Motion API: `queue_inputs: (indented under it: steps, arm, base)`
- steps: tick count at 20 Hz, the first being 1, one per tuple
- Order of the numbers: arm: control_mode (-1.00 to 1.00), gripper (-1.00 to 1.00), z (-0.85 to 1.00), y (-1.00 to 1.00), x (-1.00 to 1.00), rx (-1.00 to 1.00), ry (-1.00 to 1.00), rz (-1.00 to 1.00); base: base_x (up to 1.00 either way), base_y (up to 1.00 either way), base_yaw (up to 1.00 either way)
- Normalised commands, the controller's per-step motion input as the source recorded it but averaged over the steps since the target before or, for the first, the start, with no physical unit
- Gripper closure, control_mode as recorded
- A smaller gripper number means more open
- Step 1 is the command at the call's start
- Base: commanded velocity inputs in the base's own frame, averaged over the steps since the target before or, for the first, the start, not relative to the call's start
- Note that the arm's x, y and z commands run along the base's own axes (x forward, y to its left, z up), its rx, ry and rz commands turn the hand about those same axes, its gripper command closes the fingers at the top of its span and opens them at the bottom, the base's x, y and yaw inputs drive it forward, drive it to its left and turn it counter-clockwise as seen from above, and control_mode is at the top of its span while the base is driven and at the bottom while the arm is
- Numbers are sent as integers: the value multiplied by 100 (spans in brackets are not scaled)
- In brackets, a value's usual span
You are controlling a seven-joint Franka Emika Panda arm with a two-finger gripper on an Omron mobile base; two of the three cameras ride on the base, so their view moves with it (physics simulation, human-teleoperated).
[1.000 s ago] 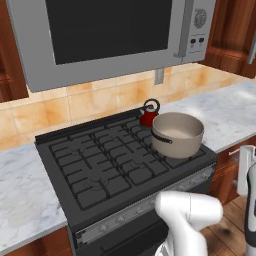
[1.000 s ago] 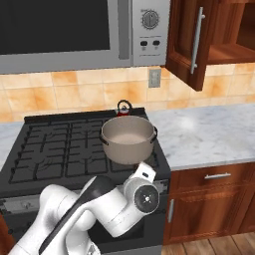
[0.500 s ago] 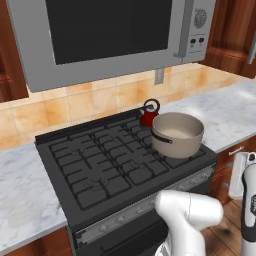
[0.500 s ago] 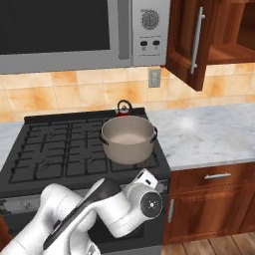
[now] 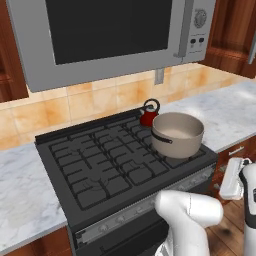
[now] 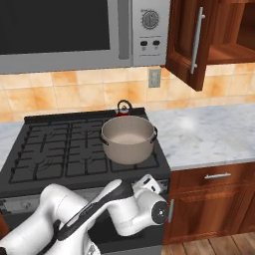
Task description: Pick the kettle from the cabinet and place it on a stove burner. Then pick the pot from the counter and place it on another stove burner. Finally, turn both burners on.
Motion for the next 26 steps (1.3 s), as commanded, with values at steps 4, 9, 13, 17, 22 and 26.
queue_inputs:
  steps: [4, 9, 13, 17, 22, 26]
  arm:
    - [-100, -100, -24, 0, 36, 13, 10, 0]
    - [-100, -100, -34, 0, 28, 13, 3, -2]
    - [-100, -100, -39, 0, 9, 7, 0, -7]
    - [-100, -100, -19, -4, 7, 2, 2, -3]
    - [-100, -100, -28, 0, 14, 0, 0, -5]
    - [-100, -100, -25, 0, 10, 0, 0, -7]
  base:
    - [0, 0, 0]
    - [0, 0, 0]
    - [0, 0, 0]
    - [0, 0, 0]
    - [0, 0, 0]
    - [0, 0, 0]
